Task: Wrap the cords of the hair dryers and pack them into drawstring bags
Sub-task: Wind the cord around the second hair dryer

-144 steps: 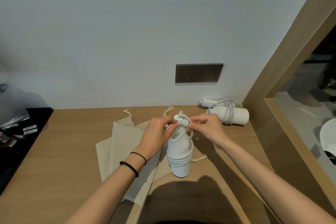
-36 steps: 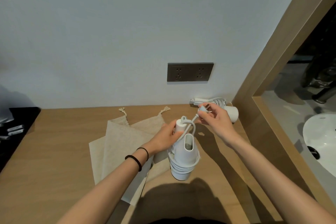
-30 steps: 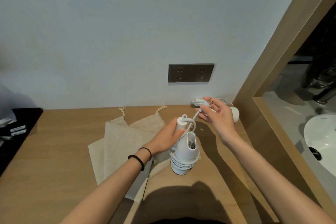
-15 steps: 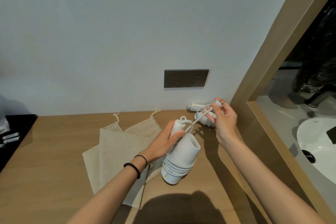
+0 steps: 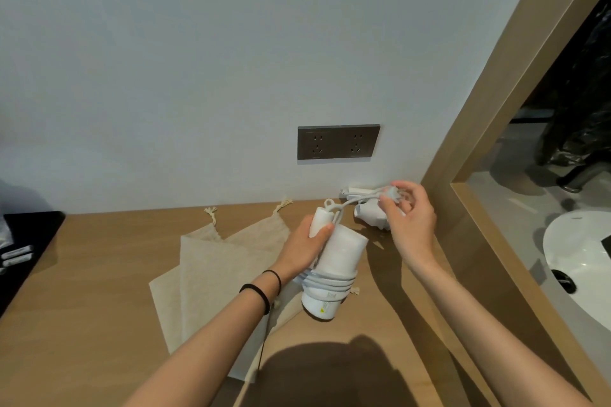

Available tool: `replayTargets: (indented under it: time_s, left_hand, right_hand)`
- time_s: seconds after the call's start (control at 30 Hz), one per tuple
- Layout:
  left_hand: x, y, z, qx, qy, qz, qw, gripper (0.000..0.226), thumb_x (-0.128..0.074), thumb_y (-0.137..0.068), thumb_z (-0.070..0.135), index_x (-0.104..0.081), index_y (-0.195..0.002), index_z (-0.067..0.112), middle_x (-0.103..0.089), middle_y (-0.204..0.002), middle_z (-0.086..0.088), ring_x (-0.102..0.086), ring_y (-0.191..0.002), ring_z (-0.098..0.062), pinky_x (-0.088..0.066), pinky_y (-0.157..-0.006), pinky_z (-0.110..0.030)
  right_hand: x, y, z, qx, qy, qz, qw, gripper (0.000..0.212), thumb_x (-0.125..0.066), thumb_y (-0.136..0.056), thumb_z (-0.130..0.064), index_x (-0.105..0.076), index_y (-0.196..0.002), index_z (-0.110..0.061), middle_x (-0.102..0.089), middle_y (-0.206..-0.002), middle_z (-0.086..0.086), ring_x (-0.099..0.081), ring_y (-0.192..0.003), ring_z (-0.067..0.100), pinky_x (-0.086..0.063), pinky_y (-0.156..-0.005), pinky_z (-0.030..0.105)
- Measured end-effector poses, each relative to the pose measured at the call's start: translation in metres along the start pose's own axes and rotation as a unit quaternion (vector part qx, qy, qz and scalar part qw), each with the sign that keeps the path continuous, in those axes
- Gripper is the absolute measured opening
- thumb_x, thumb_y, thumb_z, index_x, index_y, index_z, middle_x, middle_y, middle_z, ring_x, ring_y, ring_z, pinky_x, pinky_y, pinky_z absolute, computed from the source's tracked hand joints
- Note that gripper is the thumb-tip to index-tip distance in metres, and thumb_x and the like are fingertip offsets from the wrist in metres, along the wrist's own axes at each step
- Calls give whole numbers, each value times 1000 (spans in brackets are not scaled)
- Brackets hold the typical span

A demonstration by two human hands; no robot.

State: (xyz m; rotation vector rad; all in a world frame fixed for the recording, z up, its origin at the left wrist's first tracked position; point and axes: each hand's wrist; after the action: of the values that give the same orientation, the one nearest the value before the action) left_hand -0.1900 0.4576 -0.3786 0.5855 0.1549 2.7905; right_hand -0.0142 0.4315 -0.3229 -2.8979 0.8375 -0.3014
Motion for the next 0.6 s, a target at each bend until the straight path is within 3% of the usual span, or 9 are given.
replayTargets:
  time_s: [0.07, 0.17, 0.27, 0.37, 0.47, 0.53, 0.6]
  left_hand:
    - [-7, -6, -2, 24, 28, 15, 999, 30, -49, -95, 41, -48, -117, 20, -57, -110, 1, -56, -96, -15, -44, -76, -28]
    - [-14, -14, -5, 67, 75, 35, 994, 24, -51, -95, 36, -49, -112, 19, -58, -105, 0, -57, -91, -14, -48, -77, -29]
    - [-19, -21, -10, 104, 127, 27, 986, 30, -49, -97, 30, -54, -113, 4, -61, -100, -8, -57, -79, -13, -44, -62, -22]
    - [-22, -26, -15, 148, 157, 23, 976, 31, -50, -97, 29, -56, -112, 3, -63, -100, -13, -59, -84, -21, -48, -71, -31]
    - [-25, -32, -19, 195, 185, 25, 963, 28, -52, -96, 30, -55, -112, 7, -61, -97, -12, -56, -84, -24, -47, -77, -38]
    - [-26, -36, -22, 213, 173, 18, 961, 36, -50, -96, 31, -51, -122, 6, -60, -103, -12, -57, -88, -25, -48, -76, -36]
    - [-26, -39, -24, 218, 146, 6, 965, 38, -45, -98, 28, -48, -129, 6, -58, -103, -10, -55, -79, -19, -46, -62, -26]
  right_hand:
    - [0, 6, 5, 23, 60, -14, 998, 21, -68, -85, -10, -60, -103, -16, -59, -95, -13, -60, -87, -5, -47, -73, 7]
    - [-3, 16, 25, 68, 122, -61, 988, 19, -69, -84, -9, -65, -102, -15, -59, -98, -6, -56, -84, -6, -42, -67, 1]
    - [-9, 22, 48, 43, 147, -85, 984, 22, -68, -85, -10, -65, -106, -16, -58, -100, -5, -57, -81, 3, -45, -69, 4]
    - [-16, 23, 66, -12, 170, -77, 982, 21, -66, -87, -15, -63, -107, -15, -61, -101, -4, -56, -84, 7, -43, -70, 11]
    - [-24, 24, 82, -78, 168, -101, 977, 23, -56, -93, -16, -57, -116, -17, -62, -105, 1, -58, -91, 15, -48, -77, 27]
    - [-30, 22, 89, -115, 187, -121, 968, 27, -48, -97, -17, -50, -124, -16, -57, -118, 5, -55, -98, 16, -44, -84, 28]
    - [-36, 18, 93, -155, 213, -157, 952, 34, -42, -100, -24, -42, -133, -15, -45, -132, 8, -50, -111, 19, -41, -96, 32]
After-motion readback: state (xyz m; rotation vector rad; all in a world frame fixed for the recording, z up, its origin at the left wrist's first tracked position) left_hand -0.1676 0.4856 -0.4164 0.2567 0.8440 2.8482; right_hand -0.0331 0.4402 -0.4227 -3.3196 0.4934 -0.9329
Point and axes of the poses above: each hand's wrist, its own y-axis away from the middle knuckle, its own x-axis out of the back of the hand, z = x × y
